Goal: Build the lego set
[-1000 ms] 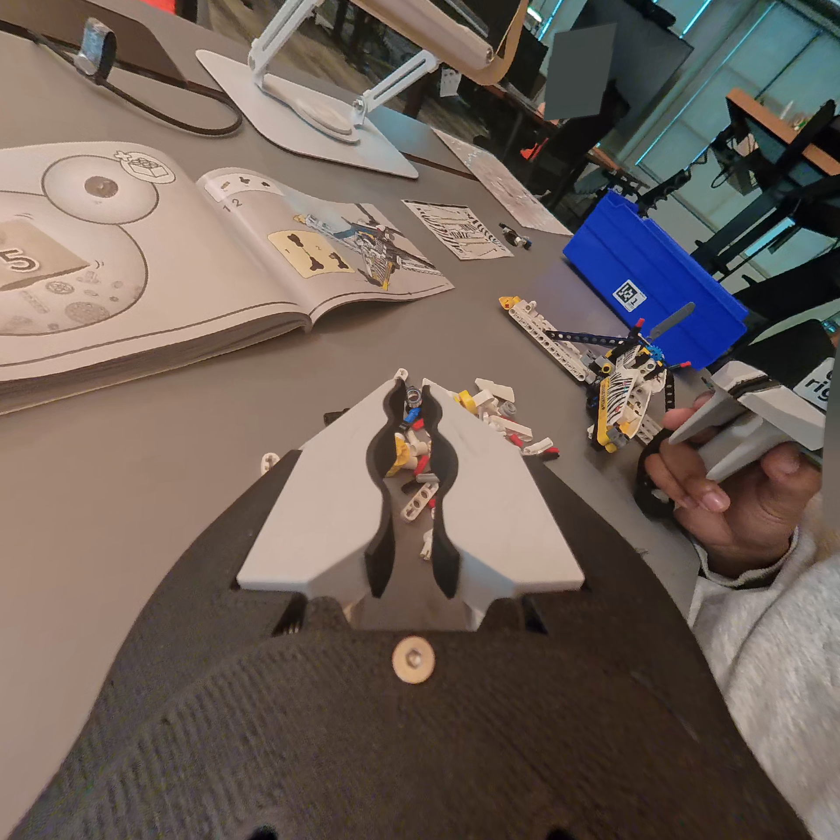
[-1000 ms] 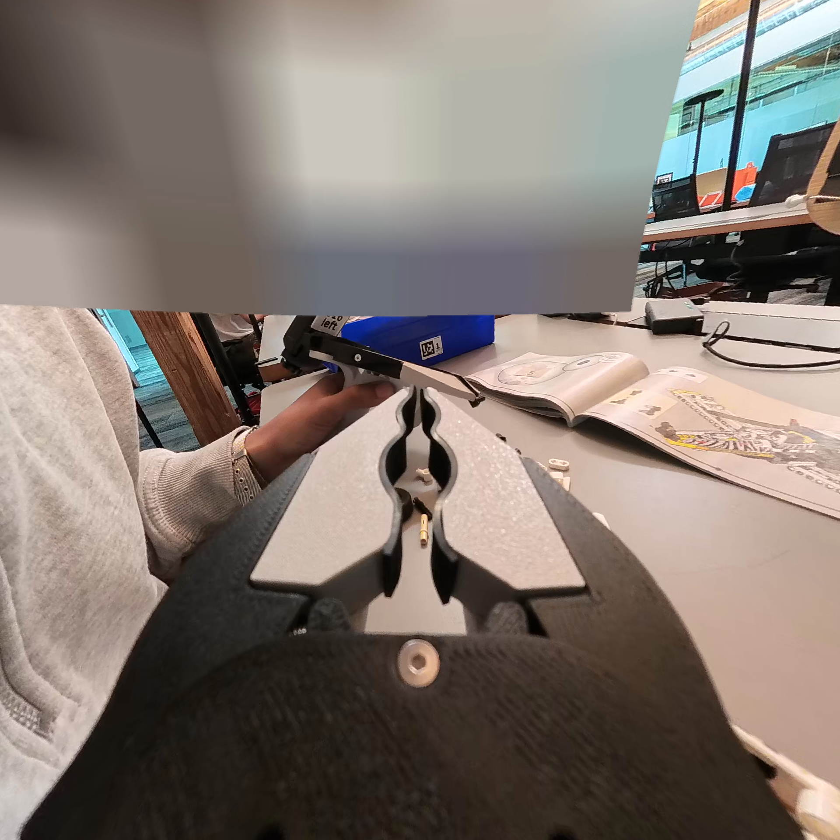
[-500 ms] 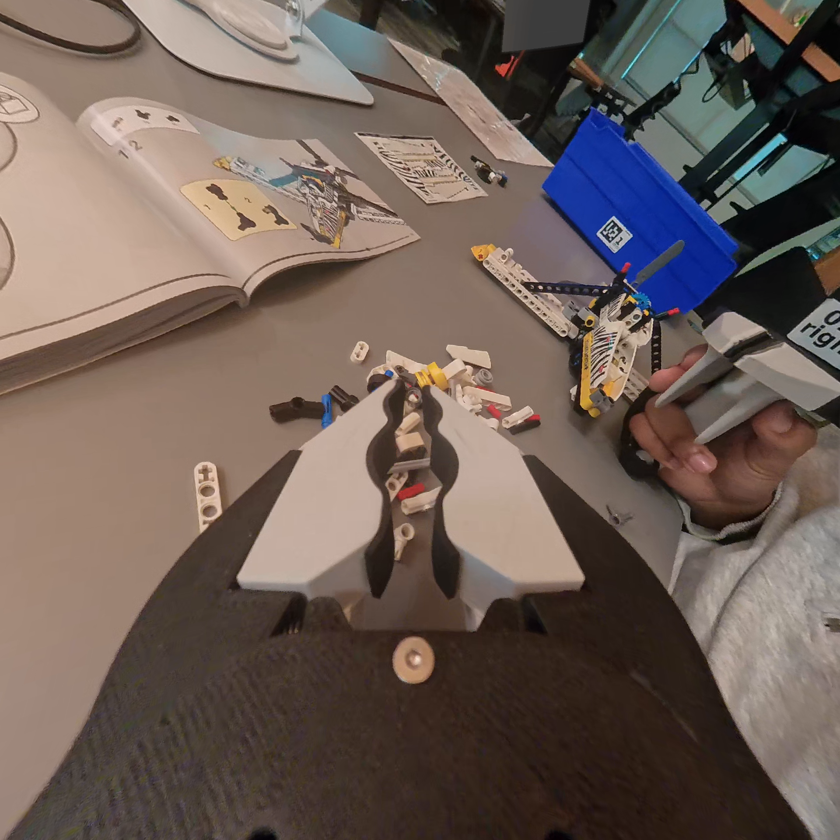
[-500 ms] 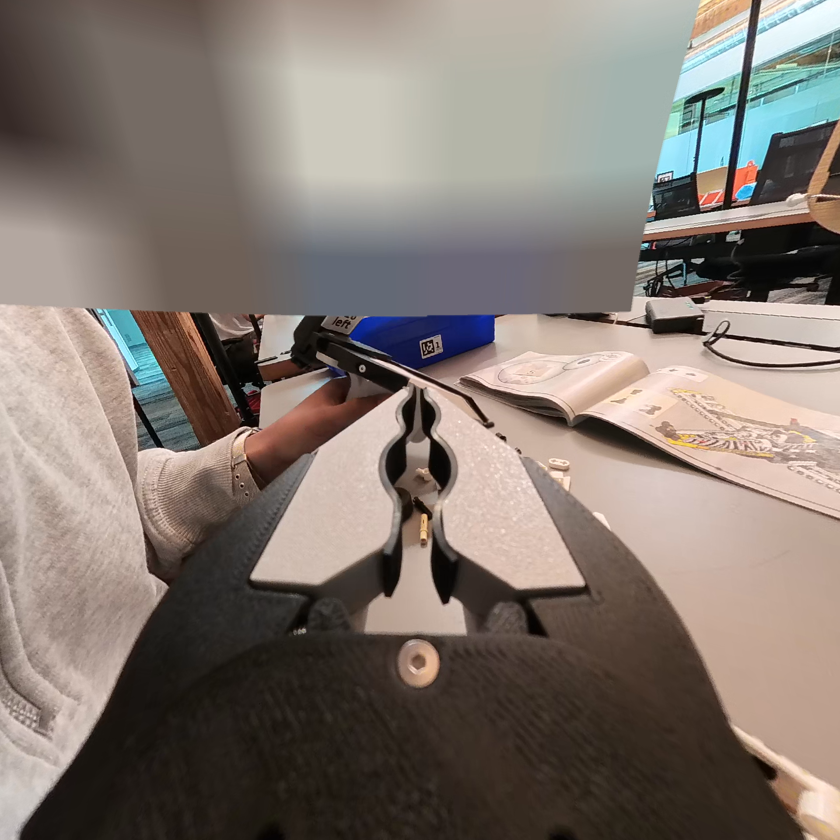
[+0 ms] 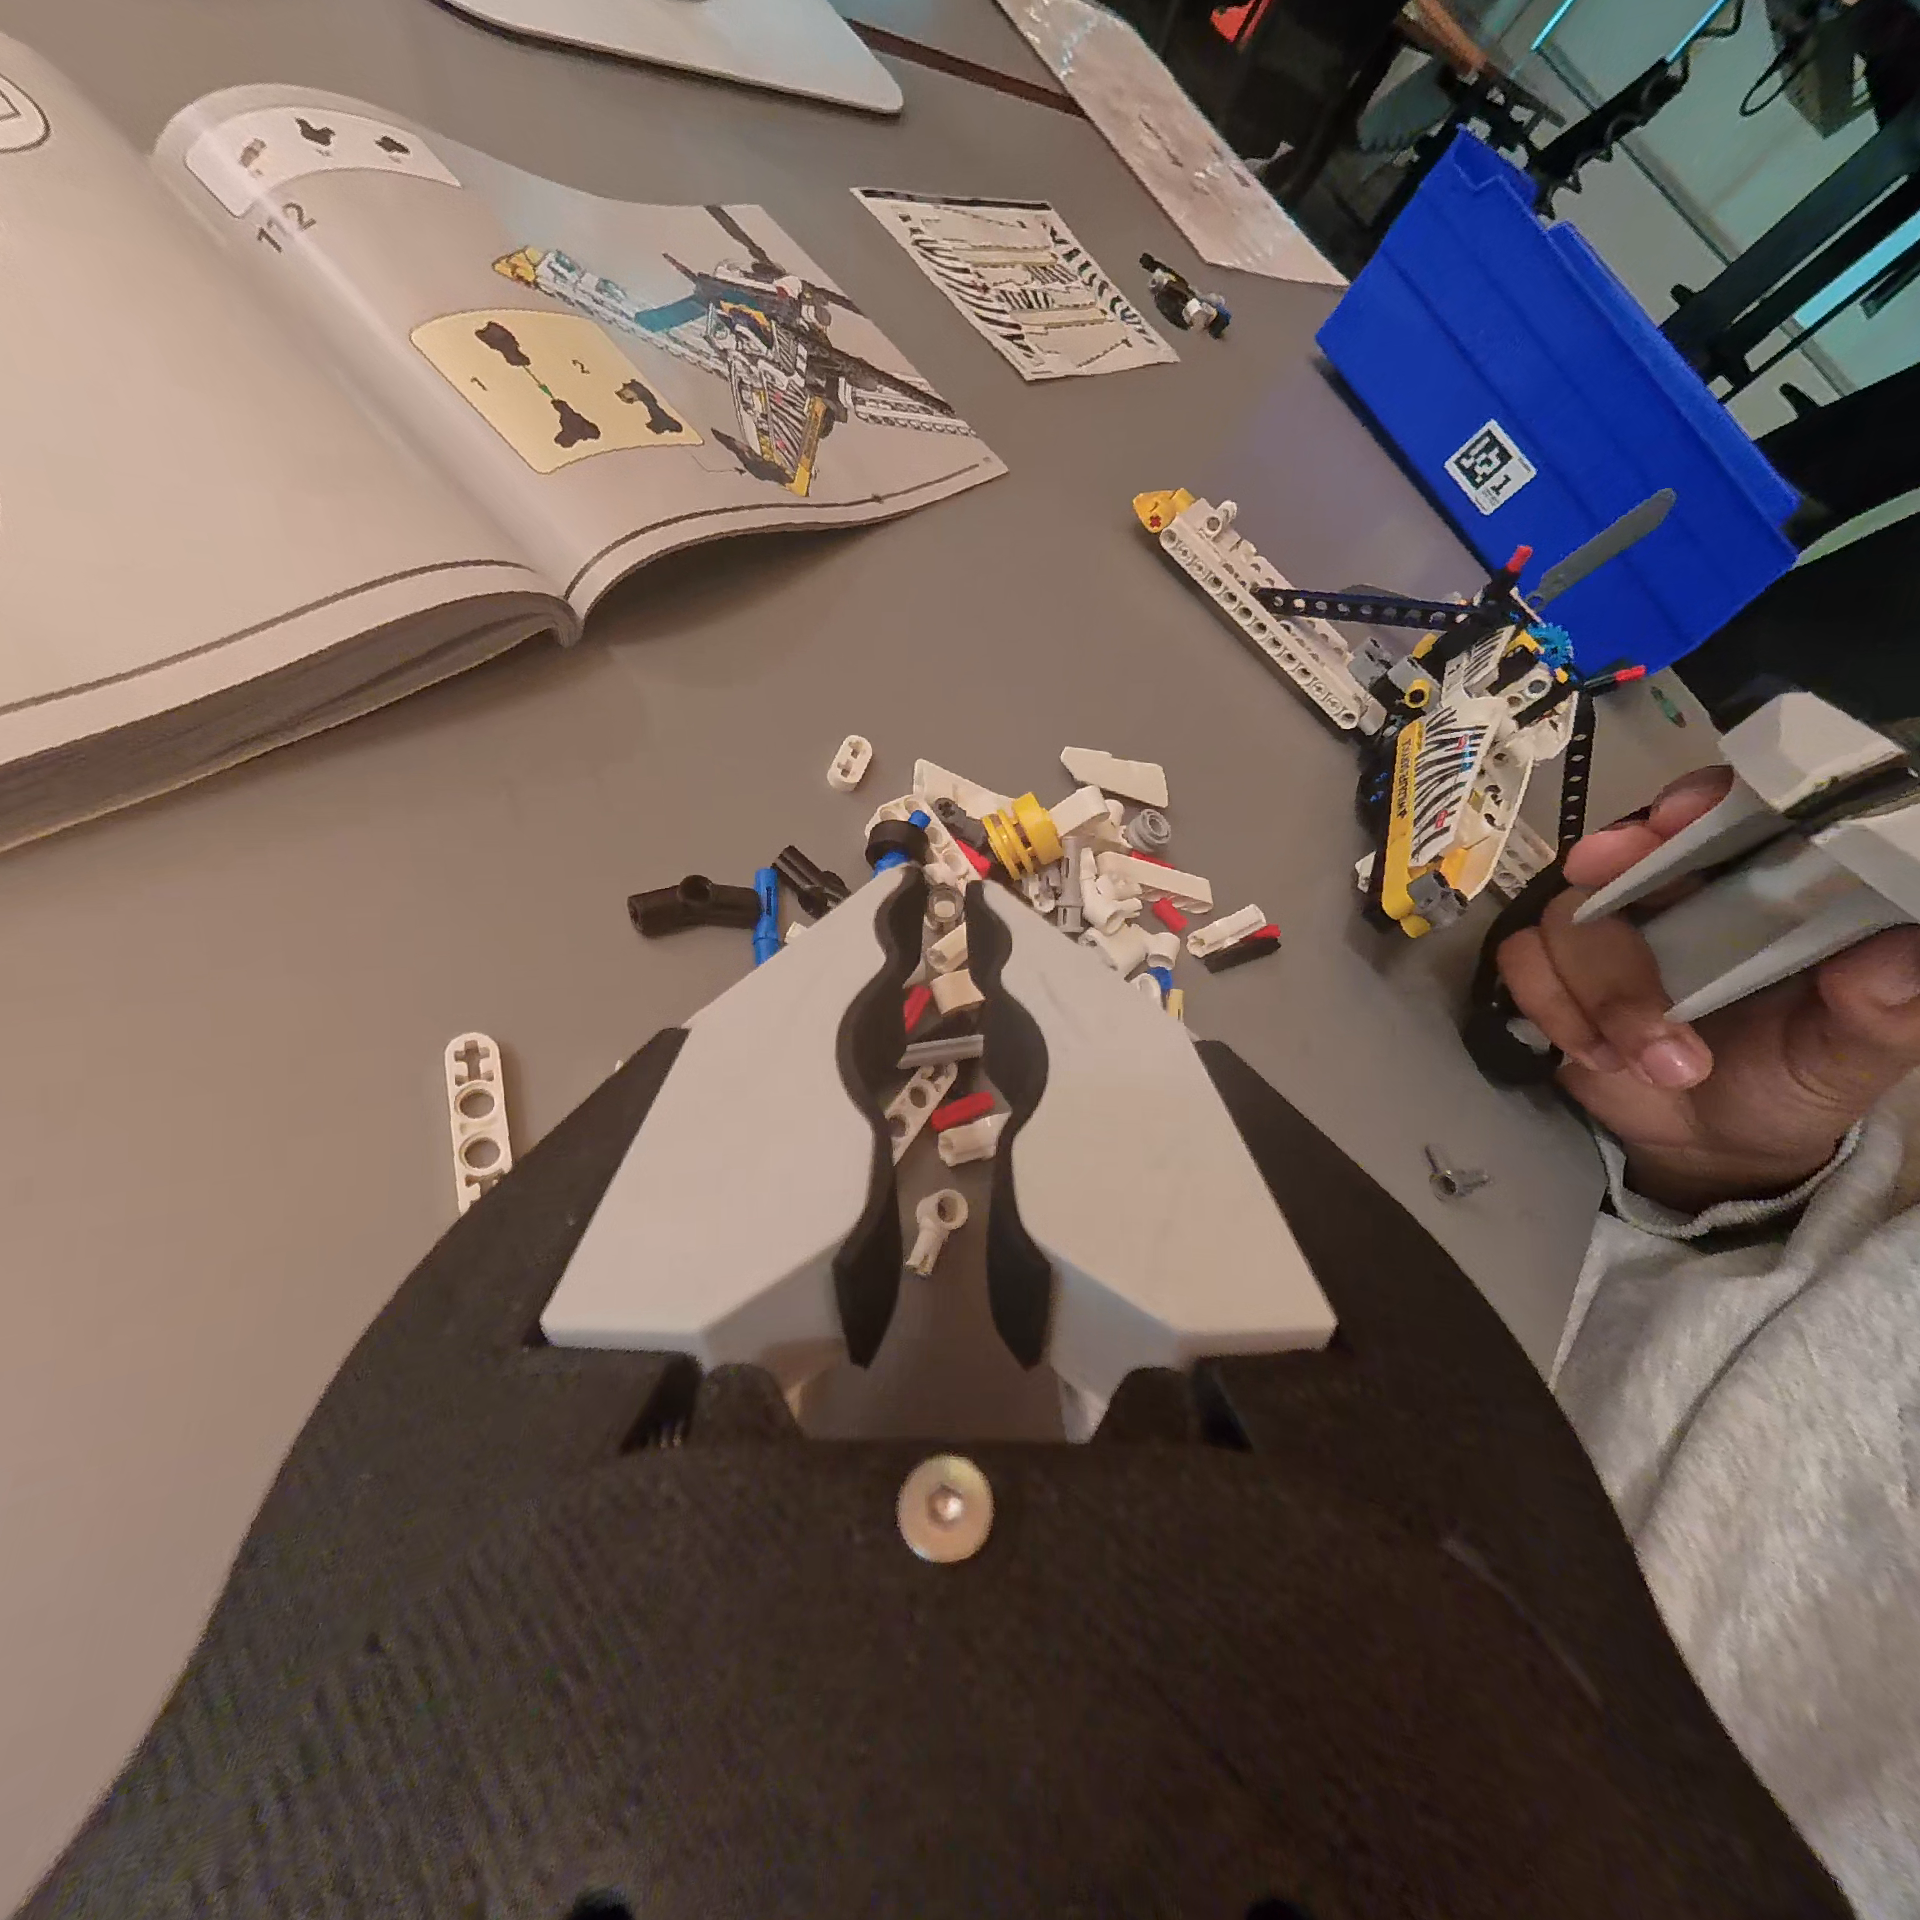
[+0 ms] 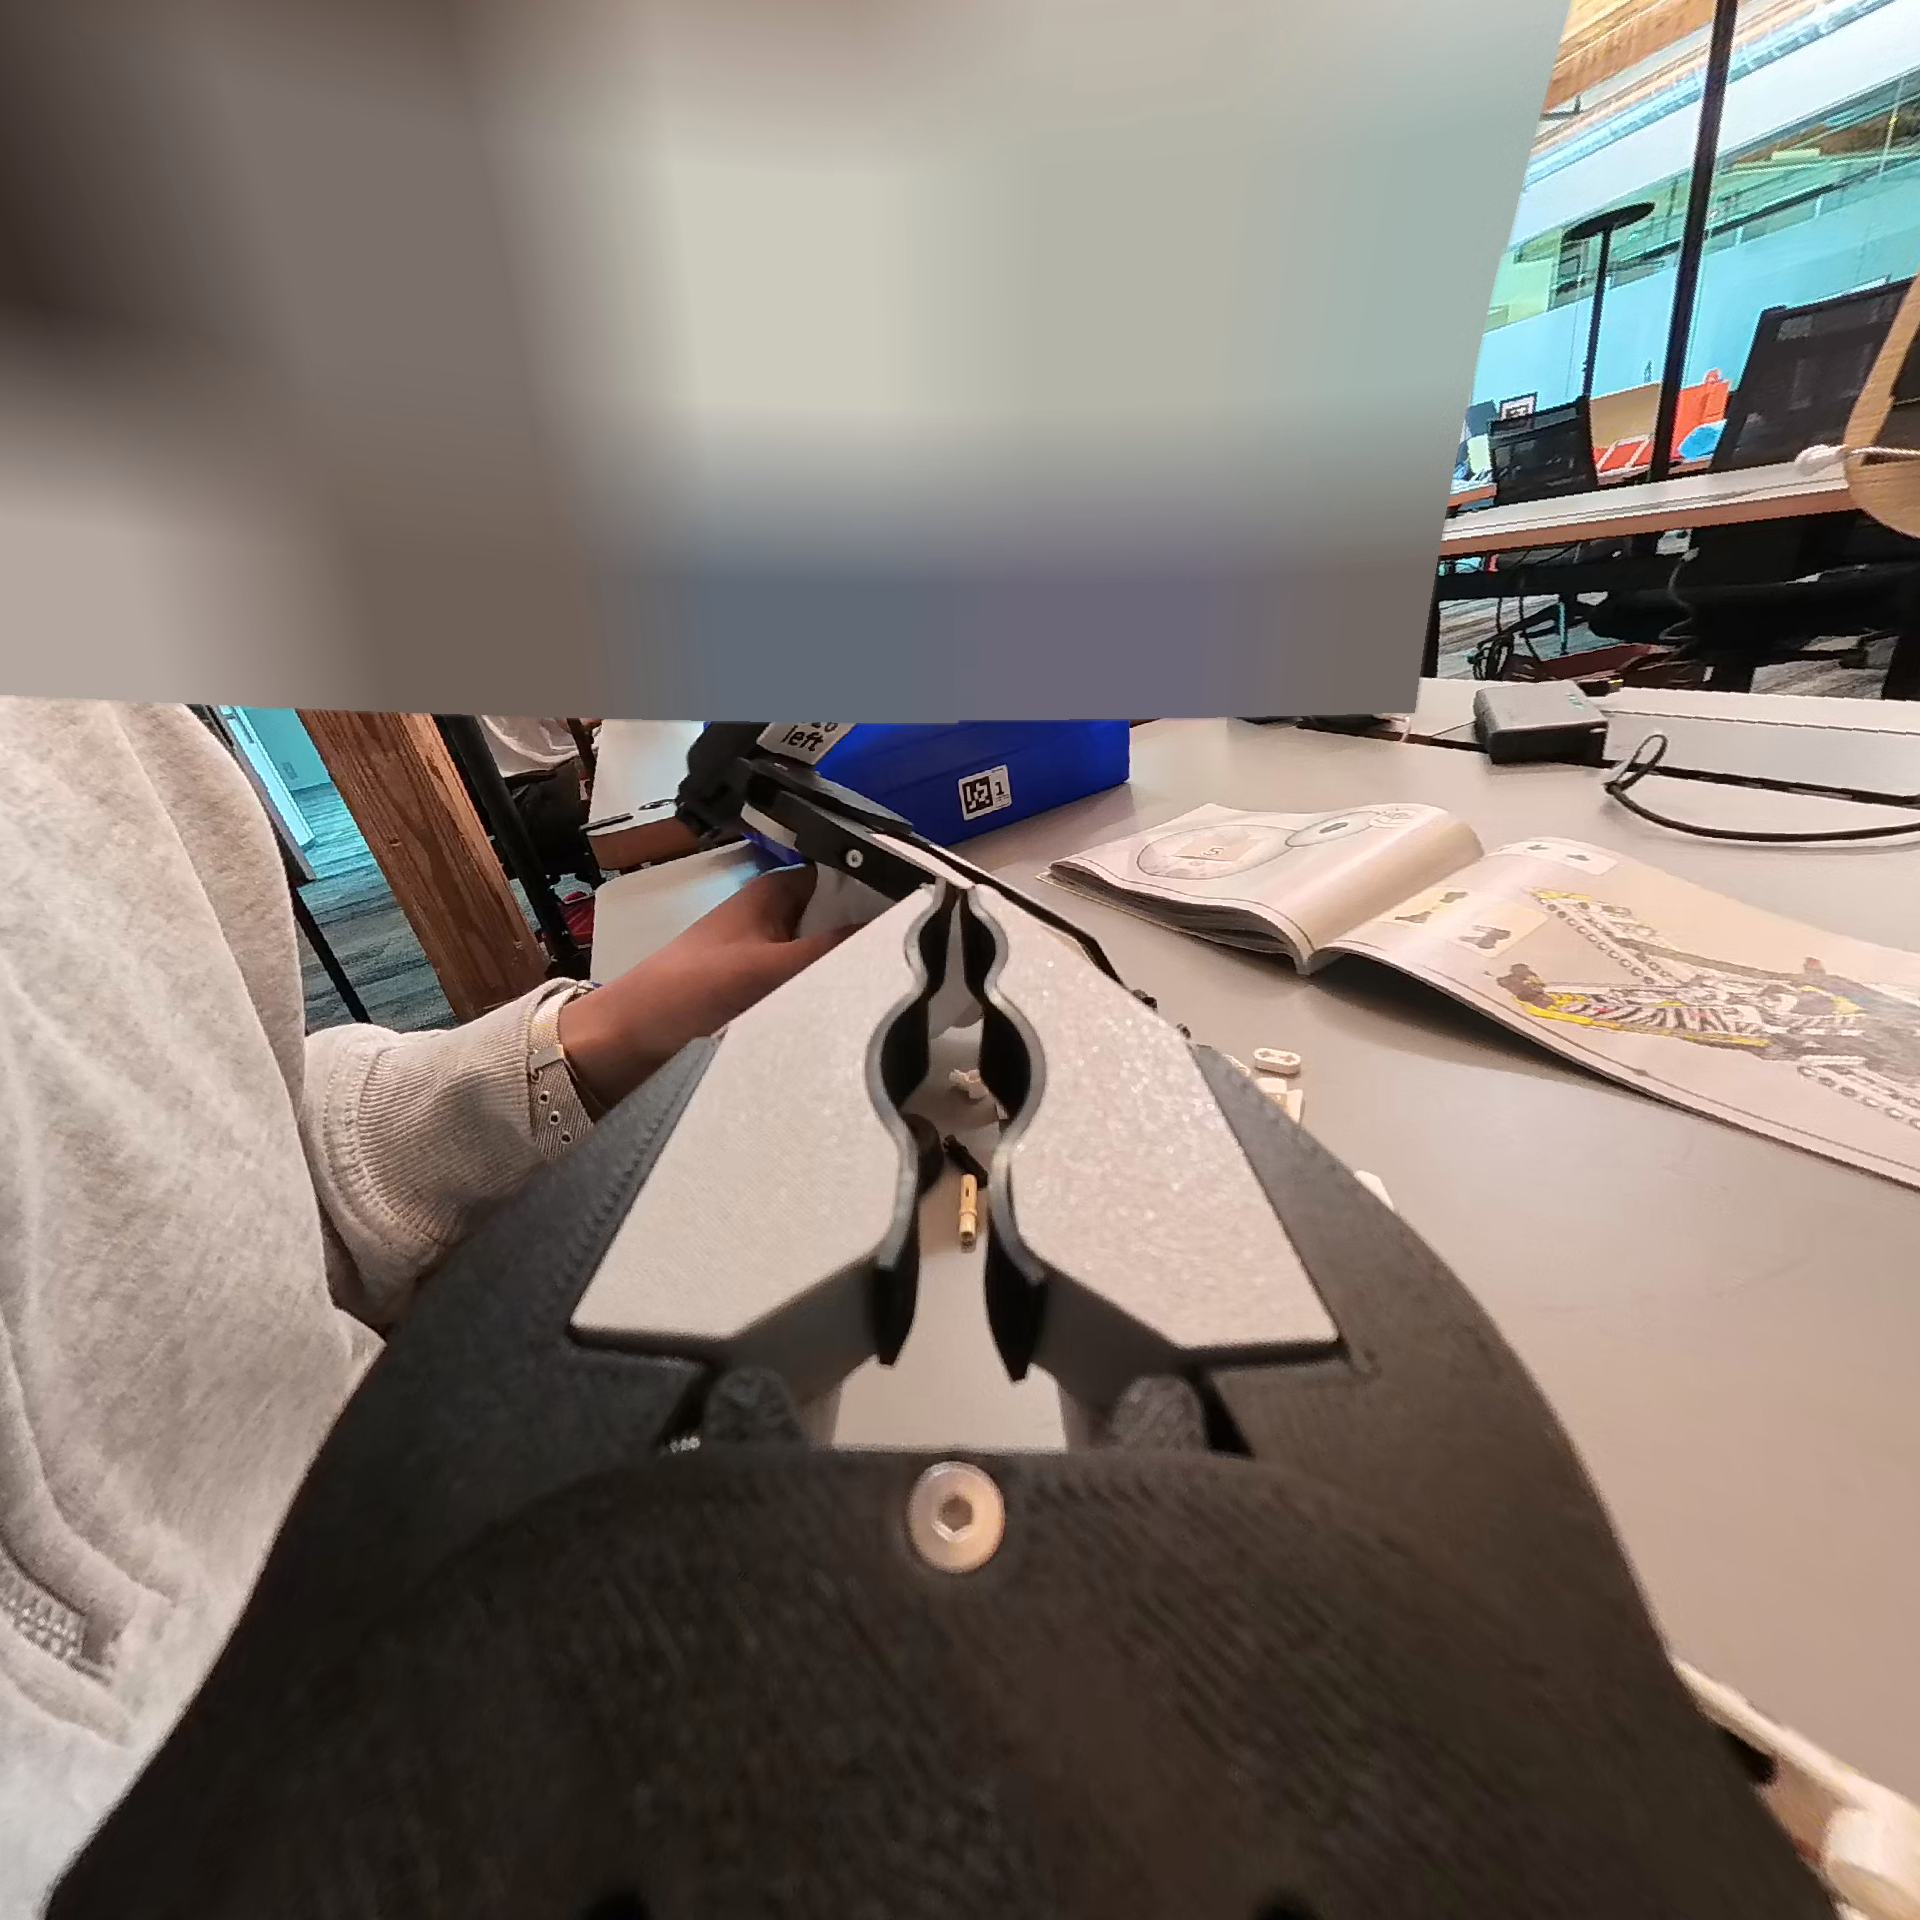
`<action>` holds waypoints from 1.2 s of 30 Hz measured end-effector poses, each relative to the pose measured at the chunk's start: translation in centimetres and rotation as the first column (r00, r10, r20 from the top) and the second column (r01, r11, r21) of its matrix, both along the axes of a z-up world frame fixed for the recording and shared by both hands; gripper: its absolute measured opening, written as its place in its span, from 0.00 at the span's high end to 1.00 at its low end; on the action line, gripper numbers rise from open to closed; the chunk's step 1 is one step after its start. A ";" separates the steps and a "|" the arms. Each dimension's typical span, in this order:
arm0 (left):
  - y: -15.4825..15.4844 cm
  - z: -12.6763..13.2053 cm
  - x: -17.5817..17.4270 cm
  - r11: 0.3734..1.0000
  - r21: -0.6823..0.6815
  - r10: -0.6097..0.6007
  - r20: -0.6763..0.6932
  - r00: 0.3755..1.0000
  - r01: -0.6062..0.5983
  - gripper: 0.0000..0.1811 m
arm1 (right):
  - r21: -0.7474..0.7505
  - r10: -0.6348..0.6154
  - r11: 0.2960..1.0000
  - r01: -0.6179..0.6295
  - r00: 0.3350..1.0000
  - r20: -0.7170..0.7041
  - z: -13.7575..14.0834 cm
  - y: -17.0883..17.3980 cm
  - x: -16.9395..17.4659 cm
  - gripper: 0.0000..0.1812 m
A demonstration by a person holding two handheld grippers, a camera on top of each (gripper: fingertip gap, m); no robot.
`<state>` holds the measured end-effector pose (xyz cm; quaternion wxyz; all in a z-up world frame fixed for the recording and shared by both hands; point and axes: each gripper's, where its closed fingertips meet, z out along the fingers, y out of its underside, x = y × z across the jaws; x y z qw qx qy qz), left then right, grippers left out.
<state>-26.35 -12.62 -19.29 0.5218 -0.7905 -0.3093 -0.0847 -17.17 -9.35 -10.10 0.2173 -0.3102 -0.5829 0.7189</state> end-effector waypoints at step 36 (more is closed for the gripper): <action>3.0 -0.9 0.7 0.988 -0.106 -0.120 -0.047 0.992 0.115 0.99 | 0.009 -0.004 1.000 0.004 1.000 -0.014 -0.1 -0.1 -0.1 1.00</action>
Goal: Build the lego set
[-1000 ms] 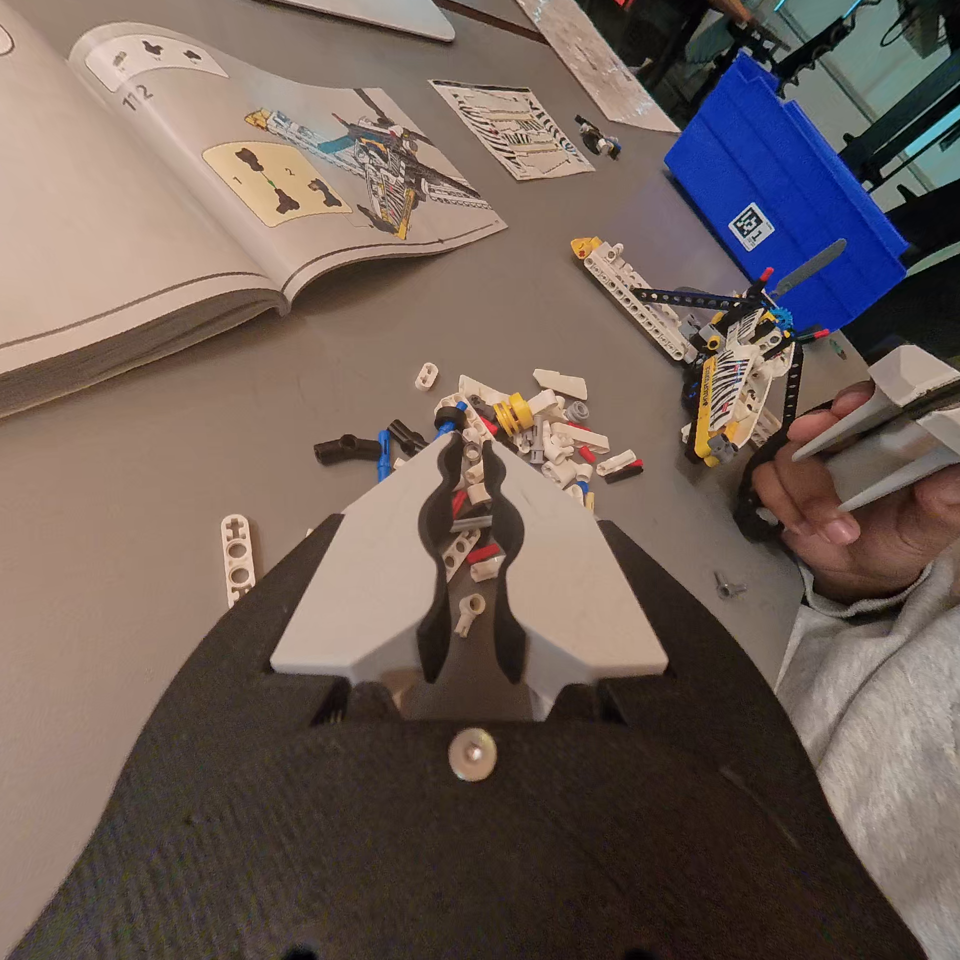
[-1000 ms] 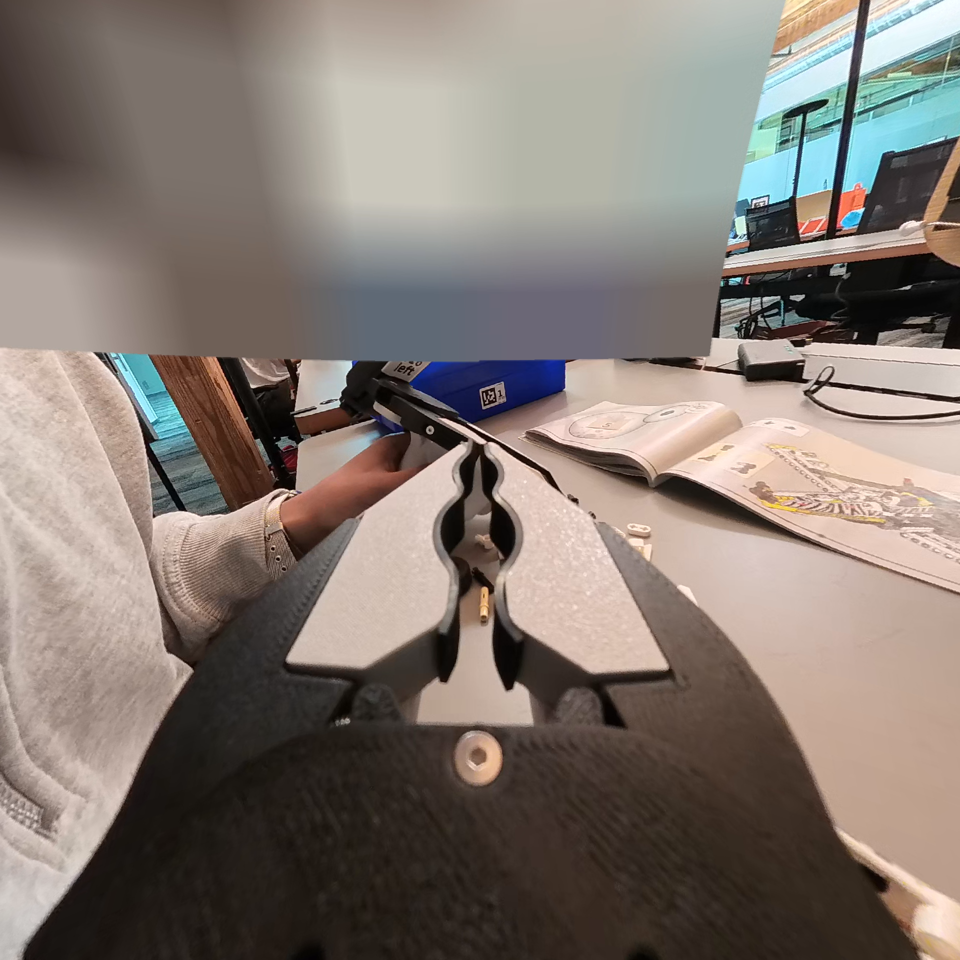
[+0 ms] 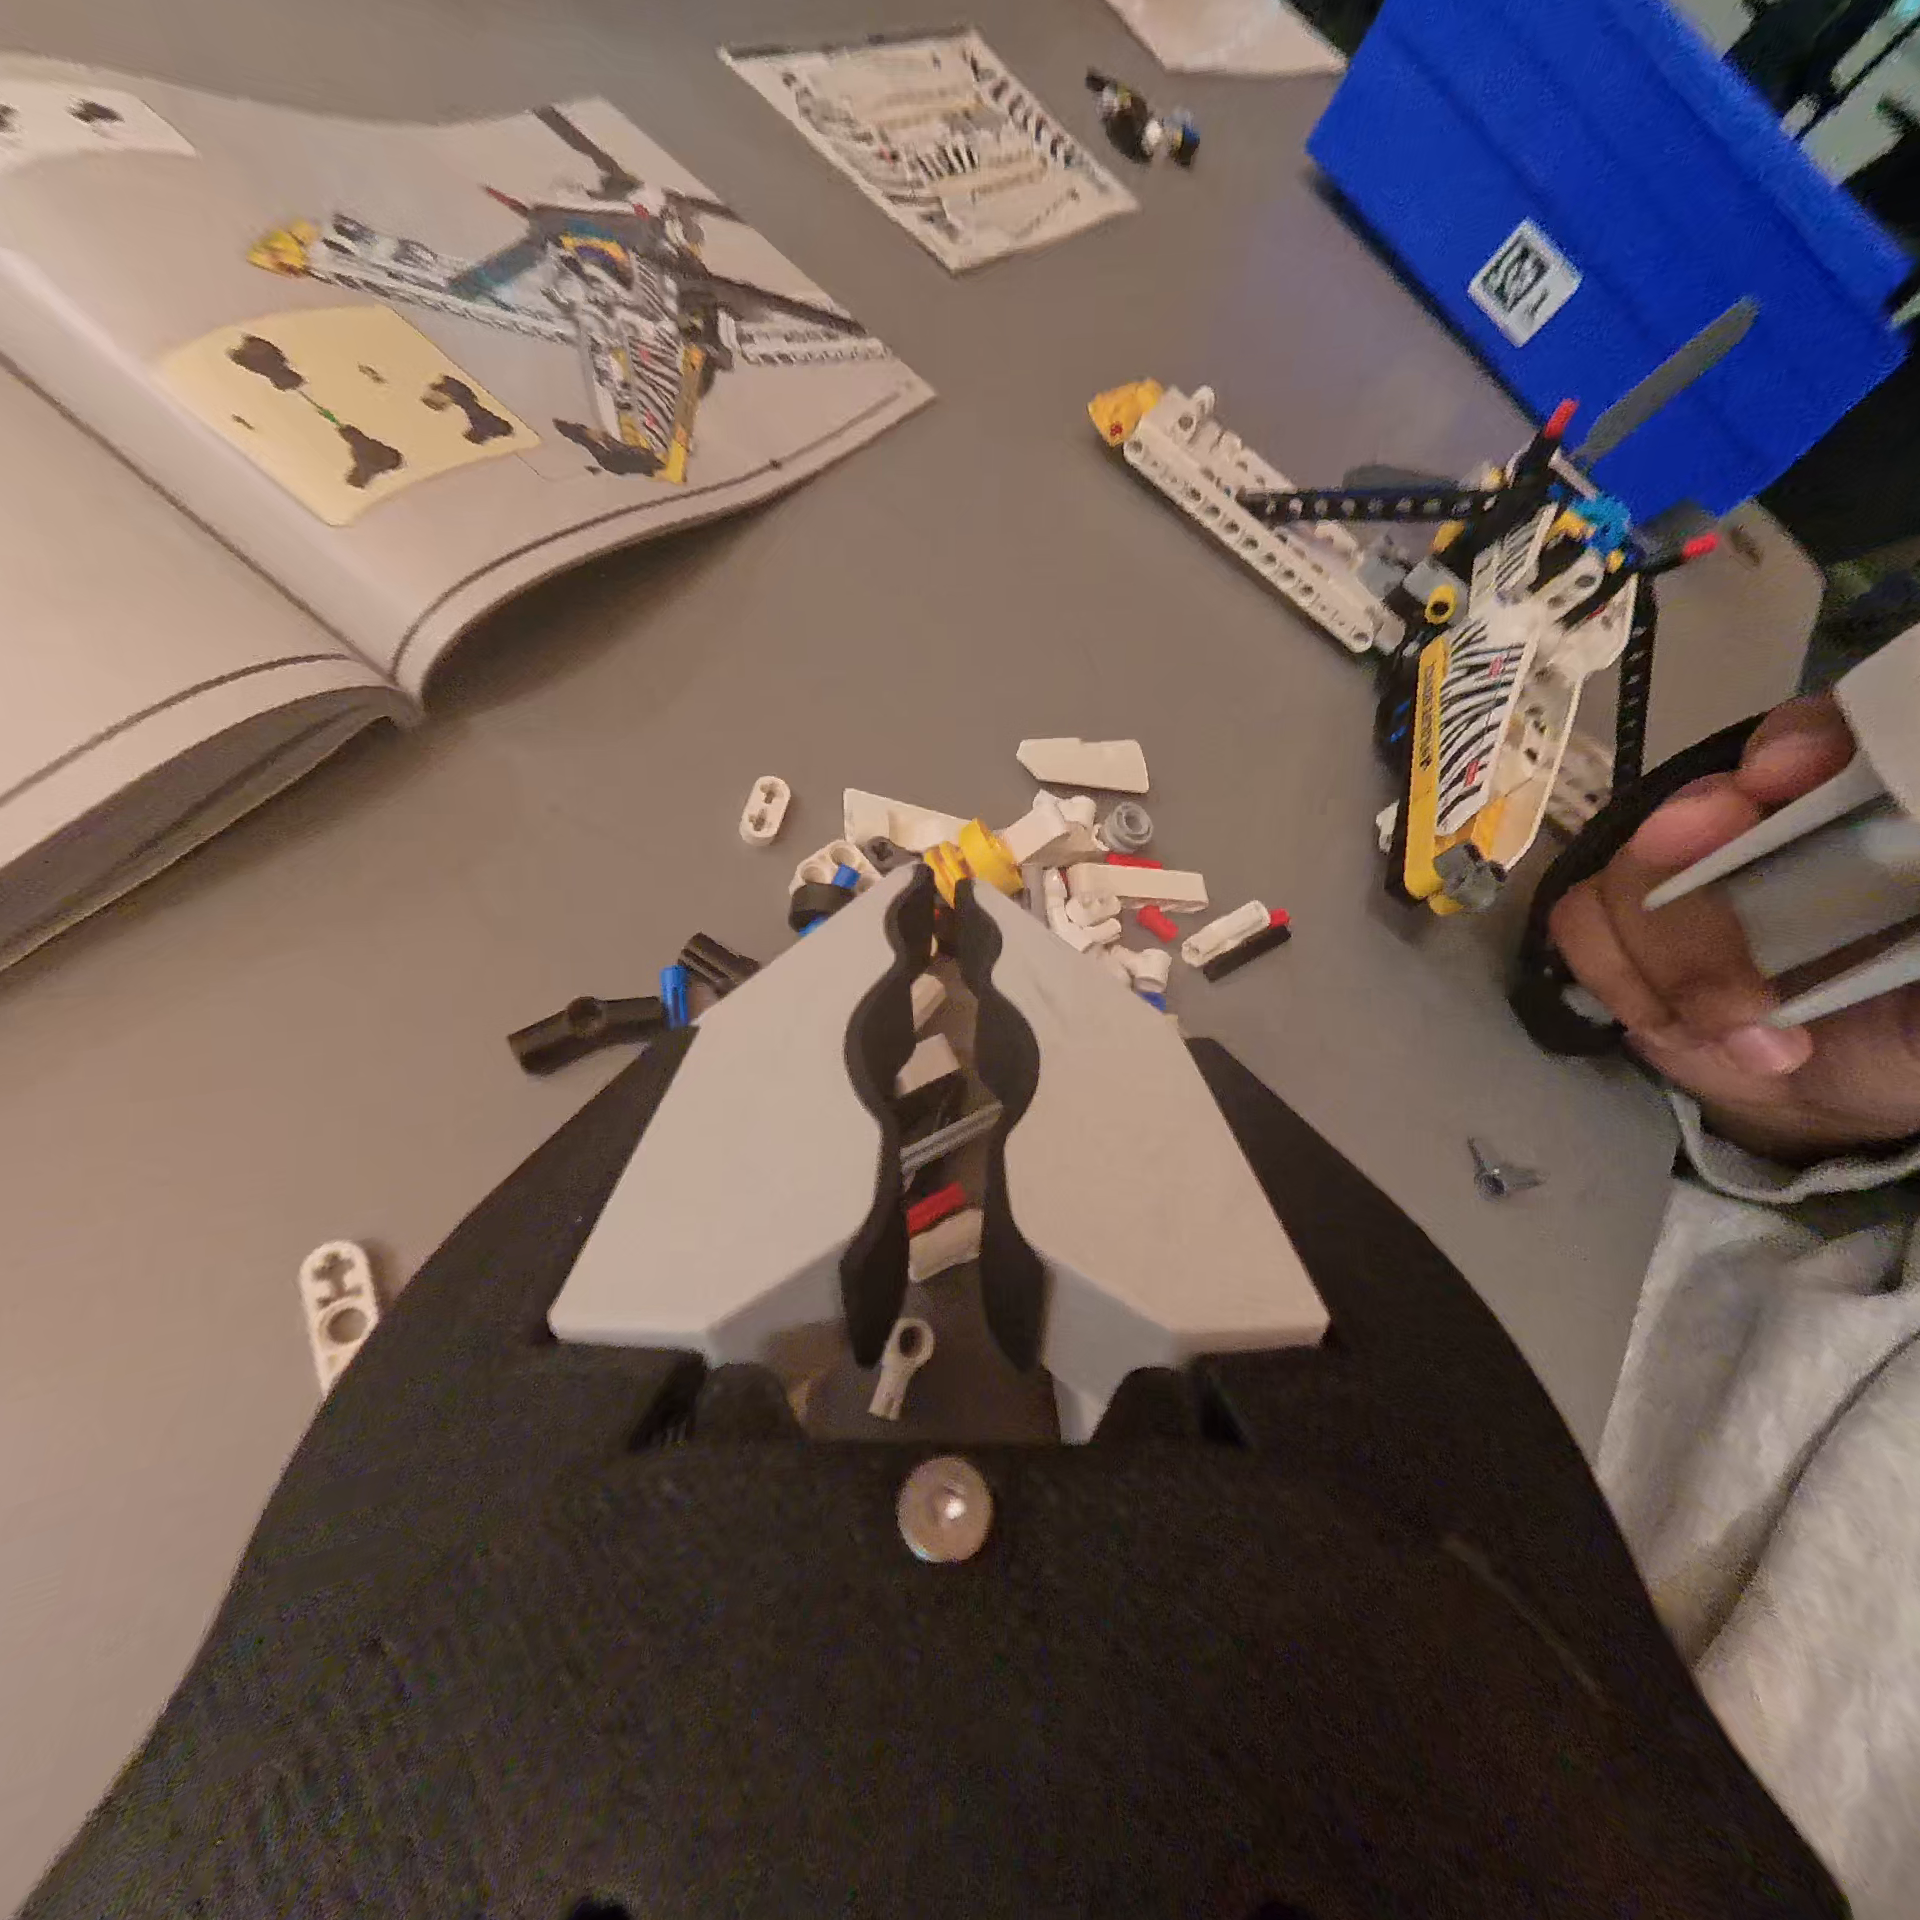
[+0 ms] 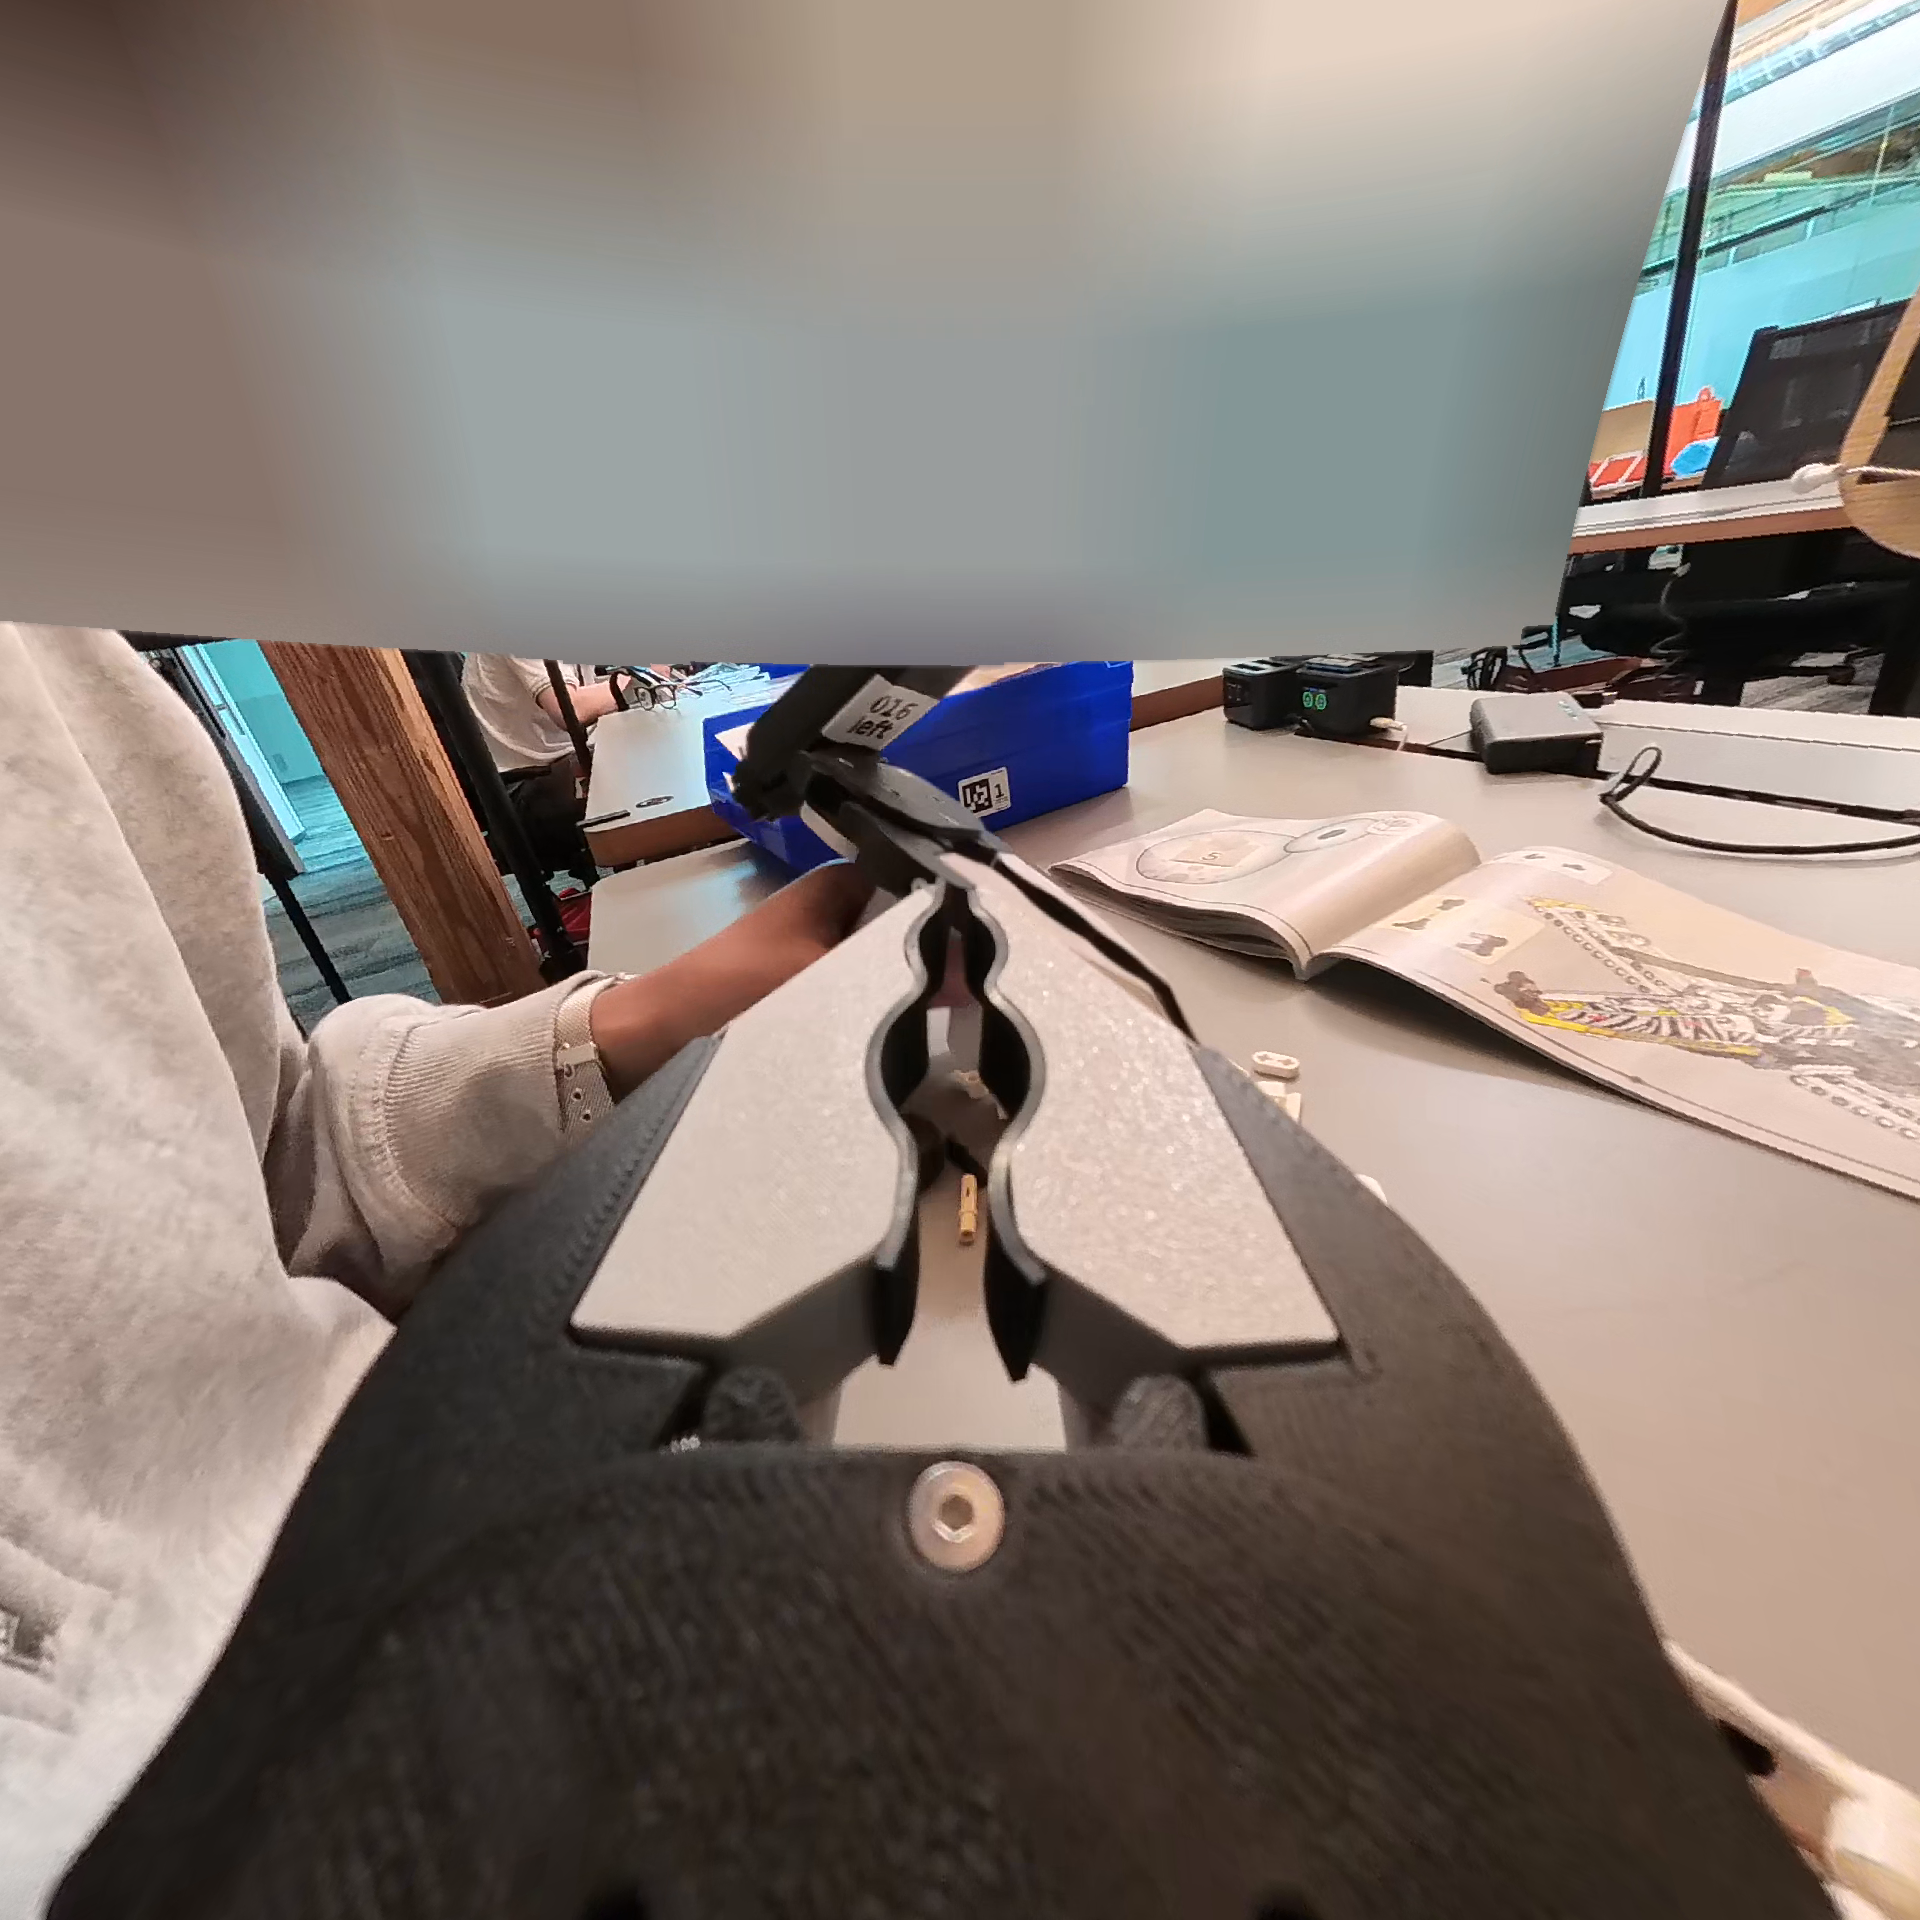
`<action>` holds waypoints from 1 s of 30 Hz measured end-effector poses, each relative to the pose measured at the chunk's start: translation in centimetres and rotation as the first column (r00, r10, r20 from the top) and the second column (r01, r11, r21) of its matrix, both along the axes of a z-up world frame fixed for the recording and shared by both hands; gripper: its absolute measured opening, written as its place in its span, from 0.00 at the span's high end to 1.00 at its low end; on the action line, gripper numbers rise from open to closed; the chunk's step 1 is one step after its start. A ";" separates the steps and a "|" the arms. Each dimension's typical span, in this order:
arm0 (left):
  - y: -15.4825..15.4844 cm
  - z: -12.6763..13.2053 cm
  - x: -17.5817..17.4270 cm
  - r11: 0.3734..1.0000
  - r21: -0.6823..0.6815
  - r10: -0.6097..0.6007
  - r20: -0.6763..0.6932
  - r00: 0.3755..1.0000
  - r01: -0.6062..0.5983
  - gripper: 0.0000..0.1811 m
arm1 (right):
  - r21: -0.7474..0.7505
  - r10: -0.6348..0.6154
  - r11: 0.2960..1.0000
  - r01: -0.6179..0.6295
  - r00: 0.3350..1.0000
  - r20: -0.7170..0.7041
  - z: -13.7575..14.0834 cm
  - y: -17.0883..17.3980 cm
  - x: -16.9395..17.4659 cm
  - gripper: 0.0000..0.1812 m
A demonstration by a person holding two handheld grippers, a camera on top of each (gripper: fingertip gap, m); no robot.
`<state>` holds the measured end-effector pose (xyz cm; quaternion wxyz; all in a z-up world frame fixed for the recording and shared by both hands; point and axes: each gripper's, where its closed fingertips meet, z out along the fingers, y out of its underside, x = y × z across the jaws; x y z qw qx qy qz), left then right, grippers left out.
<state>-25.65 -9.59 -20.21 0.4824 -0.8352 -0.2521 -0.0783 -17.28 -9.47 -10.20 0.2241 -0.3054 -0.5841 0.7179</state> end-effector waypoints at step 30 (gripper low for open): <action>0.3 2.1 0.1 0.986 0.157 -0.057 0.000 0.998 0.056 0.97 | -0.015 -0.042 0.999 0.040 0.992 -0.115 1.7 0.8 1.2 1.00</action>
